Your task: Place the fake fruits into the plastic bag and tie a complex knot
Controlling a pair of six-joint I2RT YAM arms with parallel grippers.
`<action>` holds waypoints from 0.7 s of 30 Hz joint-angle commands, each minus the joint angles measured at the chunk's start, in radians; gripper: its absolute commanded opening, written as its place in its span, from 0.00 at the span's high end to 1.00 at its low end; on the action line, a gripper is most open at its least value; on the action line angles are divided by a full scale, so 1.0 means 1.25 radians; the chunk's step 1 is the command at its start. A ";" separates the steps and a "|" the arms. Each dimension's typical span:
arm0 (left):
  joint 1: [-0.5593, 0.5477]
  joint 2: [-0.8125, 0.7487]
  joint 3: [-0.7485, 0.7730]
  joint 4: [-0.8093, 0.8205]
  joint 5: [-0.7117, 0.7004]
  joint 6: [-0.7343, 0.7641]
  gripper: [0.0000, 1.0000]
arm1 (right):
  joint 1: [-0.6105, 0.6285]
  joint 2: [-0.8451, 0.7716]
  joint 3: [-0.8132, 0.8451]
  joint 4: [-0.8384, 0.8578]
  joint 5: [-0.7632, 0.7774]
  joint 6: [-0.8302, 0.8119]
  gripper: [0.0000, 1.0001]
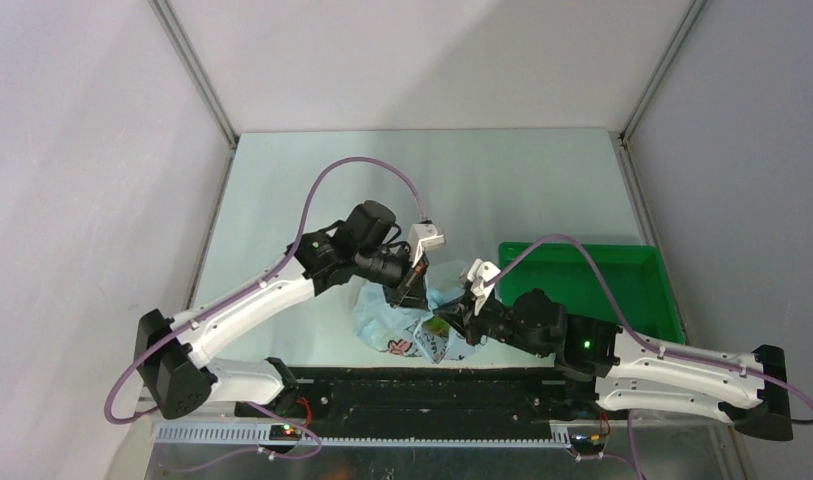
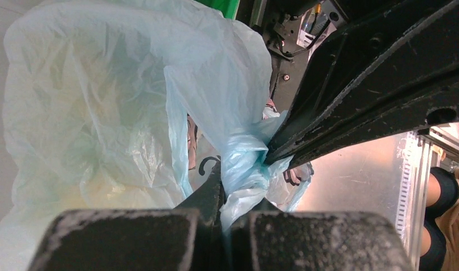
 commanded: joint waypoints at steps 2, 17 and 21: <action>0.024 -0.069 -0.004 0.051 0.000 -0.036 0.95 | 0.018 -0.003 -0.025 -0.005 0.011 0.001 1.00; 0.036 -0.094 -0.046 0.095 0.103 -0.145 0.66 | 0.023 -0.002 -0.026 0.018 -0.002 -0.009 1.00; 0.037 -0.091 -0.047 0.102 0.125 -0.153 0.57 | 0.023 0.001 -0.026 0.019 -0.003 -0.008 1.00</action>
